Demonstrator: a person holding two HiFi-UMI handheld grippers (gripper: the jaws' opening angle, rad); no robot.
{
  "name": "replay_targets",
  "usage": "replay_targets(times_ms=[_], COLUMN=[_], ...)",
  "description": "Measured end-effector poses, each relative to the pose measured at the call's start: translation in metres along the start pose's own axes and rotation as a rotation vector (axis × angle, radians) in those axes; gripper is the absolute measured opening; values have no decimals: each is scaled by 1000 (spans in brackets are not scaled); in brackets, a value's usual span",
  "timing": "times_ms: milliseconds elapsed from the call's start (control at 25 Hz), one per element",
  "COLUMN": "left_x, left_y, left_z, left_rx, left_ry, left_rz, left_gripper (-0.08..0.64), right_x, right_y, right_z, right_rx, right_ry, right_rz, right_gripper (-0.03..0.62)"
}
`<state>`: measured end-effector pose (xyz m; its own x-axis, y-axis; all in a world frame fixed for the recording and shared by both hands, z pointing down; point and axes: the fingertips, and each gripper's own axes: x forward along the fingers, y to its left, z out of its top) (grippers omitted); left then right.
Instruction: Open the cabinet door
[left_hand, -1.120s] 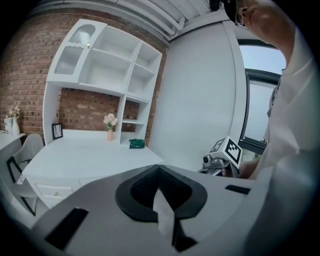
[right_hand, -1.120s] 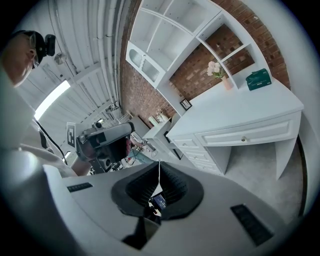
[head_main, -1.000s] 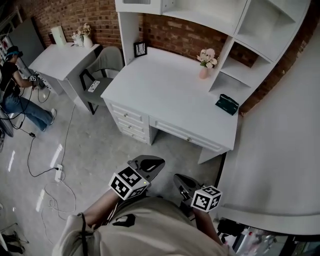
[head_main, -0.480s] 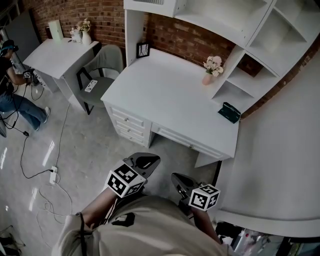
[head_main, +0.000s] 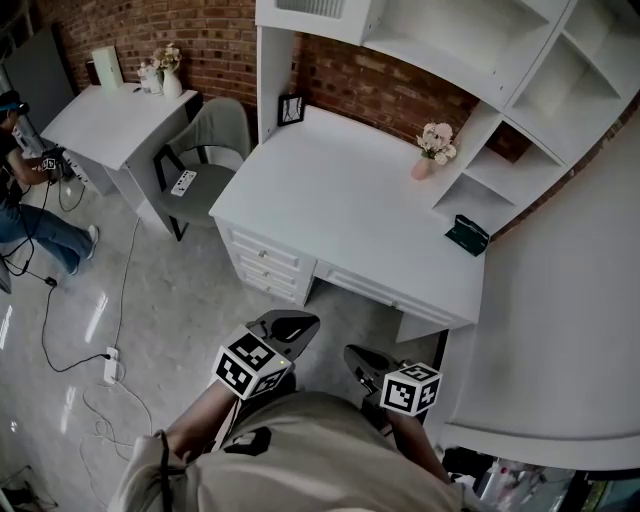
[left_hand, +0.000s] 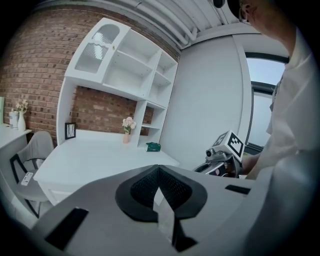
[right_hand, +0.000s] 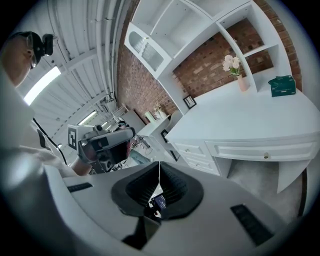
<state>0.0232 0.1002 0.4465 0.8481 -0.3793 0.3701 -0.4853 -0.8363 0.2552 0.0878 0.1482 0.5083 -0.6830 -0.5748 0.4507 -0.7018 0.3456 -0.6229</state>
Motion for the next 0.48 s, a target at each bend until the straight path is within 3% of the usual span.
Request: replay_targets(times_ms=[480], left_x=[-32], left_y=[55], left_z=[-11], left_rx=[-38], left_ry=[-22], left_rz=[67], left_gripper=[14], right_x=[53], right_y=[17], right_z=[11], right_rx=[-44], right_ry=[79], right_rz=[25], right_gripper=[28])
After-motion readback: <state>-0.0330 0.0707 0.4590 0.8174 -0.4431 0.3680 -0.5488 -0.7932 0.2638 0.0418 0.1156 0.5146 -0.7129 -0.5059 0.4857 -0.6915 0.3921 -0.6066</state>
